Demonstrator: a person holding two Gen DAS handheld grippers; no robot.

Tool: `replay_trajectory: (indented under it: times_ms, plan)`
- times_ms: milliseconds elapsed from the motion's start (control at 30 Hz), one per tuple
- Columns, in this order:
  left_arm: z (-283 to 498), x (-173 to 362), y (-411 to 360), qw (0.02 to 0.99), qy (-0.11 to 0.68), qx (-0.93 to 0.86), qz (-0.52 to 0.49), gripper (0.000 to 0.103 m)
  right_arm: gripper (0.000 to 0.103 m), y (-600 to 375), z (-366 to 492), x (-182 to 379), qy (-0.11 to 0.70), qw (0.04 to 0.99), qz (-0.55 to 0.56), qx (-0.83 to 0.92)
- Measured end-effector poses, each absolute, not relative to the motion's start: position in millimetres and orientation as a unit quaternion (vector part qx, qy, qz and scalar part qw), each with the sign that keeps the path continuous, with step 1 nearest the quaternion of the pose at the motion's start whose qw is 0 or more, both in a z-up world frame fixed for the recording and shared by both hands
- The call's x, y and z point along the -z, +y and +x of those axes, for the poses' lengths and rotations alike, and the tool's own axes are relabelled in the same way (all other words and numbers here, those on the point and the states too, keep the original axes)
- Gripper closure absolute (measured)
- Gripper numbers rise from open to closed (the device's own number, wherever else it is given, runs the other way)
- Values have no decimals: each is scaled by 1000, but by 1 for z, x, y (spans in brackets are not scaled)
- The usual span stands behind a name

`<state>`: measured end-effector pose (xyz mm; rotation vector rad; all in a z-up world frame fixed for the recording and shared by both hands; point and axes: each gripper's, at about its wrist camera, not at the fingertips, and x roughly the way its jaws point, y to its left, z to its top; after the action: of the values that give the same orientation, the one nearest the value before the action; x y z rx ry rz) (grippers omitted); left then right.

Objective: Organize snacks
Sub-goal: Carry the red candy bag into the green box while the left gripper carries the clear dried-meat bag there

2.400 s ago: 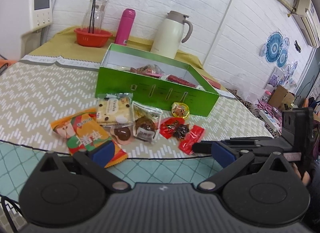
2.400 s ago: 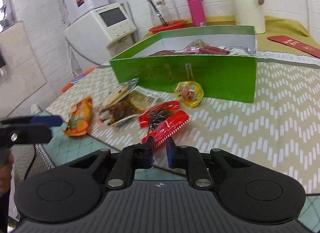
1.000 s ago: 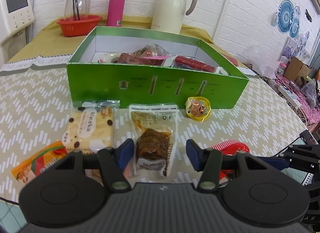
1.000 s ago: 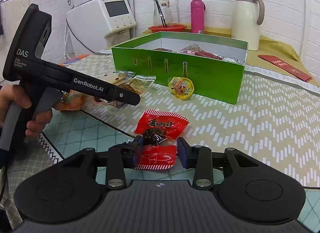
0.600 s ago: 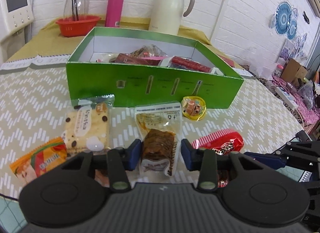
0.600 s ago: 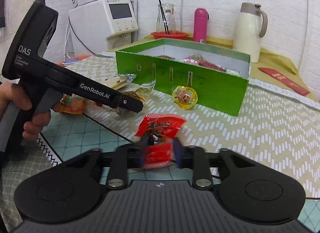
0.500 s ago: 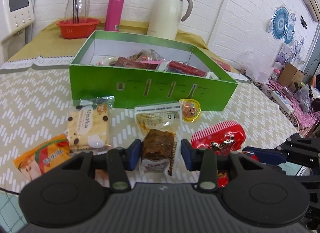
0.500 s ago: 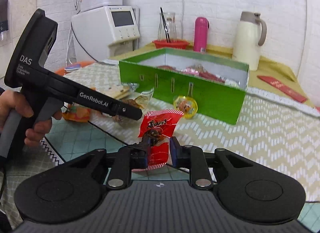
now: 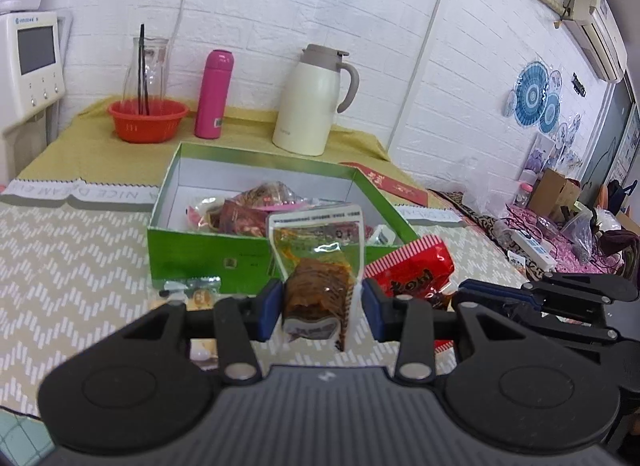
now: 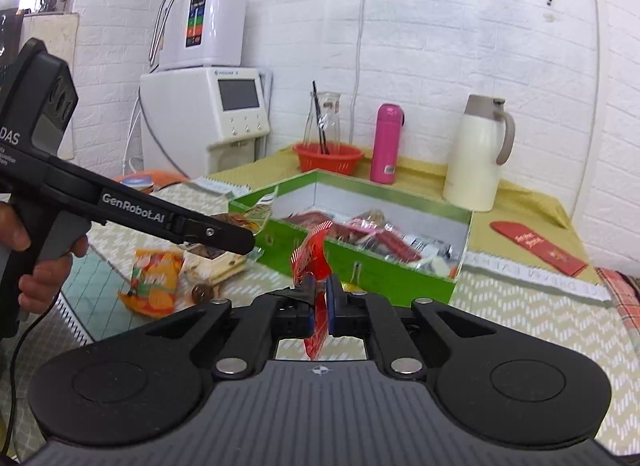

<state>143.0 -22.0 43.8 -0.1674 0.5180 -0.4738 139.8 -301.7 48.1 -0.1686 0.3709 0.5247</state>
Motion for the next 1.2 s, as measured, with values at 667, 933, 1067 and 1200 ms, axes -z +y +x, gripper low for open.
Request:
replay_trajectory:
  times_ms: [667, 933, 1067, 1200]
  plan:
    - [246, -55, -25, 940, 260, 187, -113, 63, 103, -295, 257, -60, 189, 951, 38, -243]
    - [264, -44, -25, 942, 258, 182, -114, 43, 75, -297, 297, -34, 241, 926, 133, -258]
    - [261, -40, -15, 945, 232, 179, -147, 23, 28, -294, 297, -21, 242, 949, 67, -193]
    - [258, -40, -15, 957, 216, 145, -131, 10, 1, -298, 288, -16, 225, 952, 48, -199]
